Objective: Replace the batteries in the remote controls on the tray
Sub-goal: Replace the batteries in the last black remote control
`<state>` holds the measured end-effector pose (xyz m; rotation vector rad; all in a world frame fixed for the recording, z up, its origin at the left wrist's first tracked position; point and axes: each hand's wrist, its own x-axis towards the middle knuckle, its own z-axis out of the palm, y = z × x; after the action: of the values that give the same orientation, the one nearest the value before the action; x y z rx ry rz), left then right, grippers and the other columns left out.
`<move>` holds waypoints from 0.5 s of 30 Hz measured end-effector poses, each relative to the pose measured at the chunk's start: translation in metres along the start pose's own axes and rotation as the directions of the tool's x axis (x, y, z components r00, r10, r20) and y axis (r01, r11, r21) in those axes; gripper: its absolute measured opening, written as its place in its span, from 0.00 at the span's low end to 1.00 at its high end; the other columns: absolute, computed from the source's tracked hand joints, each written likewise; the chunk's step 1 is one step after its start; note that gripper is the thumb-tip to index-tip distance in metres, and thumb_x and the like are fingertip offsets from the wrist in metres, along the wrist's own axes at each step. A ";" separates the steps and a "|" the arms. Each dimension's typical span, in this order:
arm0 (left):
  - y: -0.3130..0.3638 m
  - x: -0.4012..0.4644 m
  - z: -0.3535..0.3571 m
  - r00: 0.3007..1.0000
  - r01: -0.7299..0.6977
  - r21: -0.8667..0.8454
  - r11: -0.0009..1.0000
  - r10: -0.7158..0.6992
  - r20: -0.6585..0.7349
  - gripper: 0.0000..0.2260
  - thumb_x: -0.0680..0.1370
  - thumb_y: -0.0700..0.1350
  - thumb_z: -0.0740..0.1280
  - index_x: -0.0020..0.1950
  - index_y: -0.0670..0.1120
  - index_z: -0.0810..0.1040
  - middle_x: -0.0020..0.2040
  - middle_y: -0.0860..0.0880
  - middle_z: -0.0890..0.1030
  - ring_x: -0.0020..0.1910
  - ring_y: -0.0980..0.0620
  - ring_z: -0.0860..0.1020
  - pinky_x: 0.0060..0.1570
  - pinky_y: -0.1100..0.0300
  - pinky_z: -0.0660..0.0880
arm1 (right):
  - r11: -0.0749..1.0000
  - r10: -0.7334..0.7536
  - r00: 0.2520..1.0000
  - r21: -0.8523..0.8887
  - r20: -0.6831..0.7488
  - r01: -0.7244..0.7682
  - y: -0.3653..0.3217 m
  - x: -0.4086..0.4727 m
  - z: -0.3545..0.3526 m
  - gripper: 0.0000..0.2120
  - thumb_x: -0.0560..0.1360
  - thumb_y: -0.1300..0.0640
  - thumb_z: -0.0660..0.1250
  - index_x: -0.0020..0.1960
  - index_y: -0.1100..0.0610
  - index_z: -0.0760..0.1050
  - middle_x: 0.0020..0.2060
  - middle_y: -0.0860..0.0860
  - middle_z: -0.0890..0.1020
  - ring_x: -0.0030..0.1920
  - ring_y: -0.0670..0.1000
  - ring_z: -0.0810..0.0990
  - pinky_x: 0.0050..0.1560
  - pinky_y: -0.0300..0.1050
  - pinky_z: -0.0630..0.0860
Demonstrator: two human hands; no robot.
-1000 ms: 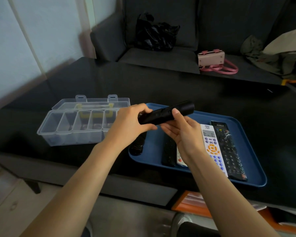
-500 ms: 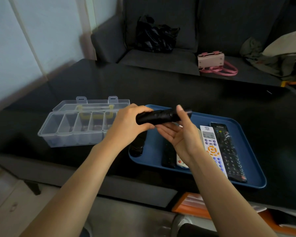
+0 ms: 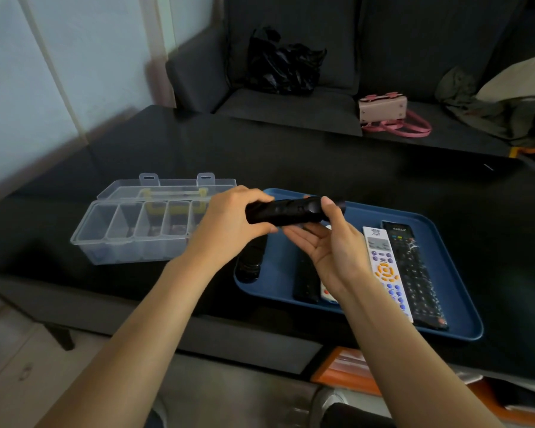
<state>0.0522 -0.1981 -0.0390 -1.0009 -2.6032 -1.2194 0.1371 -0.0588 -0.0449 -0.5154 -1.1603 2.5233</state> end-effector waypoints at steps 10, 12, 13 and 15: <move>0.003 0.000 -0.002 1.000 -0.029 0.000 1.000 0.029 0.009 0.19 0.66 0.47 0.77 0.55 0.50 0.81 0.48 0.51 0.81 0.48 0.55 0.78 0.51 0.60 0.73 | 0.998 -0.008 1.000 -0.058 0.021 0.009 0.004 0.000 0.002 0.11 0.78 0.57 0.63 0.52 0.65 0.75 0.49 0.68 0.82 0.48 0.65 0.83 0.46 0.51 0.83; 0.003 0.000 0.000 0.999 -0.046 0.040 0.998 0.046 0.000 0.19 0.65 0.48 0.77 0.55 0.50 0.81 0.48 0.51 0.81 0.48 0.54 0.77 0.50 0.58 0.73 | 0.996 -0.010 1.000 -0.085 0.018 0.011 0.005 0.000 0.002 0.13 0.78 0.56 0.63 0.54 0.65 0.75 0.49 0.68 0.82 0.49 0.64 0.83 0.48 0.50 0.82; 0.004 0.000 0.001 0.998 -0.056 0.070 0.996 0.056 -0.006 0.19 0.65 0.48 0.77 0.55 0.50 0.81 0.47 0.51 0.81 0.47 0.54 0.77 0.48 0.57 0.73 | 0.993 -0.015 1.000 -0.114 0.020 0.017 0.006 0.000 0.002 0.13 0.79 0.55 0.62 0.54 0.65 0.76 0.49 0.68 0.82 0.48 0.62 0.84 0.48 0.47 0.82; 0.005 -0.001 0.003 0.997 -0.070 0.125 0.990 0.074 -0.025 0.19 0.65 0.49 0.77 0.54 0.49 0.80 0.47 0.51 0.80 0.46 0.52 0.77 0.46 0.55 0.74 | 0.989 -0.032 0.999 -0.143 0.029 0.036 0.008 0.000 0.003 0.14 0.79 0.55 0.61 0.54 0.65 0.77 0.50 0.66 0.82 0.45 0.57 0.84 0.46 0.41 0.81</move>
<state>0.0560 -0.1941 -0.0380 -1.0354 -2.5604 -1.0335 0.1349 -0.0659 -0.0493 -0.4940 -1.3562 2.4374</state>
